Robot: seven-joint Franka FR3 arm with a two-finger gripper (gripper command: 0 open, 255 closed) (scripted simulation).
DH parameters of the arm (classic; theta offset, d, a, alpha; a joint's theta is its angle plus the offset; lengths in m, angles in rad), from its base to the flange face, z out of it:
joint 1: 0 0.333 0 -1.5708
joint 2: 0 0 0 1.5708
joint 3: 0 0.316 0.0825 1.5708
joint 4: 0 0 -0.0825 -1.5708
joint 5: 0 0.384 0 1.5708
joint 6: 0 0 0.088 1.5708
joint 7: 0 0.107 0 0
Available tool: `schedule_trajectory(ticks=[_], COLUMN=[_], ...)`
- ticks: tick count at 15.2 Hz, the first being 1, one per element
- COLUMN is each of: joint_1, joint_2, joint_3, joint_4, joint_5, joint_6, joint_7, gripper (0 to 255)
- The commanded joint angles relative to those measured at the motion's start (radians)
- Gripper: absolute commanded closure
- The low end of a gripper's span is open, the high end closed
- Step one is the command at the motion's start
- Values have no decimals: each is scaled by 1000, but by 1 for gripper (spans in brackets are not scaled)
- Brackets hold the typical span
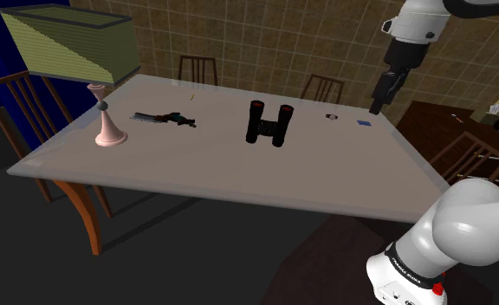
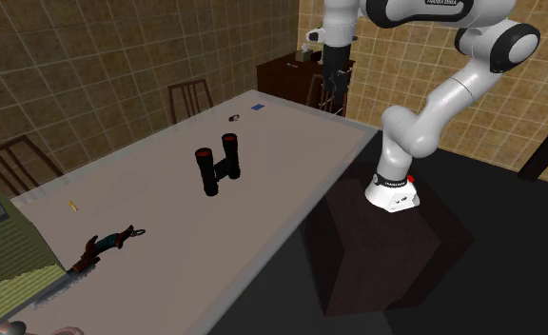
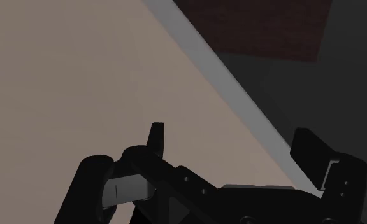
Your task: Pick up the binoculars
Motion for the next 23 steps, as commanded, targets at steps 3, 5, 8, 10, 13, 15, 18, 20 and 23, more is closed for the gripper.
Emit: schedule_trajectory(ticks=[3,5,8,10,13,15,18,20,23], joint_1=[0,1,2,3,3,3,3,3,2], joint_2=[62,127,228,298,404,477,587,661,774], joint_3=[-3,-5,-9,-12,-15,-17,-20,-22,-23], joint_4=[10,25,58,87,140,182,255,311,406], joint_5=[3,5,10,13,19,24,31,37,46], joint_6=[56,109,182,226,285,318,360,382,405], joint_7=[5,8,13,16,18,19,20,19,19], gripper=[0,0,0,0,0,0,0,0,0])
